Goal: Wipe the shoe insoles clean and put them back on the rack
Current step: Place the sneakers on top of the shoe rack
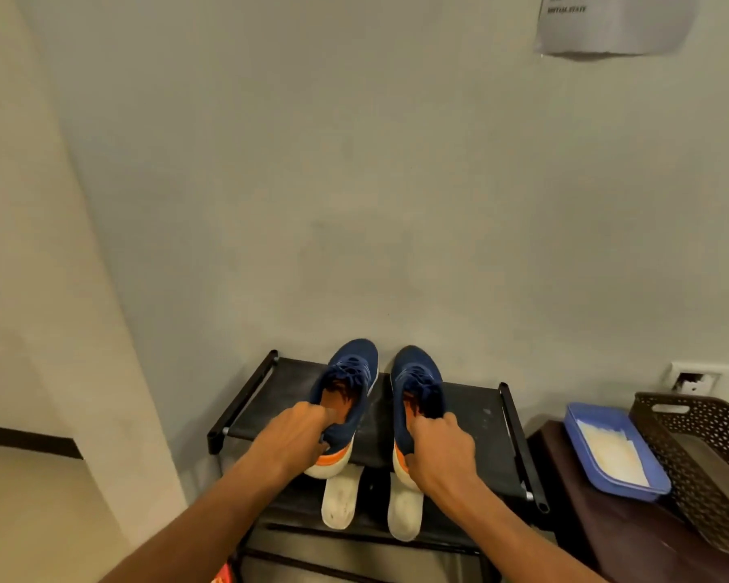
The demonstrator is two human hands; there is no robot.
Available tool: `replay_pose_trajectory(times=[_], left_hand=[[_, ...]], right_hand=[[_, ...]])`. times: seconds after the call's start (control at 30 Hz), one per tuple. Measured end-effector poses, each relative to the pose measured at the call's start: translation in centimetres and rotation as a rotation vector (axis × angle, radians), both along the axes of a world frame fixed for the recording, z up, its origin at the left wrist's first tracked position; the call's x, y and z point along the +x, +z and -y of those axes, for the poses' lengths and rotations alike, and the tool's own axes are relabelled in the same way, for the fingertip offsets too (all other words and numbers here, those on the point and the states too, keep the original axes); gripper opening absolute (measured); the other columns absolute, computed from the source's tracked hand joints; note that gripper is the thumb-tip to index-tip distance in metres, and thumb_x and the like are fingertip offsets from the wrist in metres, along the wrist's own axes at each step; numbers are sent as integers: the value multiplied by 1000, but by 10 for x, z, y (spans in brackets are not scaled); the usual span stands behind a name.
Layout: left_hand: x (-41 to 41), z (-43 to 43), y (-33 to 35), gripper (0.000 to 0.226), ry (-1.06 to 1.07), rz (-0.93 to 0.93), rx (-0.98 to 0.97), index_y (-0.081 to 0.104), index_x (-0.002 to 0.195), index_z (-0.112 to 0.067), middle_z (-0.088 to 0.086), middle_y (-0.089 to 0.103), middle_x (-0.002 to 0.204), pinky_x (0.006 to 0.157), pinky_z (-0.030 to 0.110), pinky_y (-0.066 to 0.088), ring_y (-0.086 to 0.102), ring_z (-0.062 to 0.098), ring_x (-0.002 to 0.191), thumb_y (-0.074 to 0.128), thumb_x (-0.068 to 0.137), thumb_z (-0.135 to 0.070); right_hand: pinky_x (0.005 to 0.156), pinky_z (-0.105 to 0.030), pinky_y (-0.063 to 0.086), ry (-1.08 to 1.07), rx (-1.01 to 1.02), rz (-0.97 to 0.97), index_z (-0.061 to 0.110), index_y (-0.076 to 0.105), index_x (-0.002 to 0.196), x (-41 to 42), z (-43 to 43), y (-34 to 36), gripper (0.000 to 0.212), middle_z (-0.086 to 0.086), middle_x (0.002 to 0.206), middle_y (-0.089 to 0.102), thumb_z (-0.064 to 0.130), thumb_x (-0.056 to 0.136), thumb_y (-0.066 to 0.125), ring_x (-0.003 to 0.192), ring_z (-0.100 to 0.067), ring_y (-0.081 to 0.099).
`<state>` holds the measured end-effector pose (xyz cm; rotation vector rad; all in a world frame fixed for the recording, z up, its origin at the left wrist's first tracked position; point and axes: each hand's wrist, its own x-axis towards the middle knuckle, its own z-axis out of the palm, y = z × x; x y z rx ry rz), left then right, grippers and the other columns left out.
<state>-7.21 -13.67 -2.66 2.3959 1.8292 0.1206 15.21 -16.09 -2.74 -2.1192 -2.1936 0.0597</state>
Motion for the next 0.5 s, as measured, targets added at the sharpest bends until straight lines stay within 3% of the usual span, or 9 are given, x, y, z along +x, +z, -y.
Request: replay_pose_trajectory(times=[0.13, 0.23, 0.37, 0.5], left_hand=[[0, -7, 9, 21, 9, -19, 54, 61, 104, -22, 6, 69, 104, 73, 44, 58, 68, 28, 92, 67, 84, -19], [3, -1, 12, 25, 0, 3, 88, 61, 107, -22, 4, 68, 107, 70, 38, 54, 67, 27, 95, 69, 83, -21], [7, 15, 19, 36, 12, 78, 166, 62, 117, -18, 3, 67, 112, 78, 38, 56, 66, 25, 100, 72, 85, -27], [8, 43, 43, 40, 47, 172, 286, 64, 127, -17, 4, 70, 119, 88, 39, 57, 66, 25, 108, 72, 88, -26]], right_hand=[[79, -38, 51, 11, -26, 75, 17, 58, 119, -4, -6, 7, 31, -8, 114, 64, 24, 89, 65, 113, -29, 54], [75, -37, 48, 29, -26, 116, 17, 56, 122, -5, -2, 11, 37, -9, 116, 64, 33, 89, 65, 111, -30, 56], [72, -38, 47, 75, 115, 152, 16, 52, 126, -7, 13, 19, 48, -8, 119, 61, 46, 90, 63, 106, -31, 60], [71, -39, 50, 147, 253, 77, 15, 48, 129, -15, 36, 40, 47, -9, 122, 59, 42, 93, 61, 104, -31, 61]])
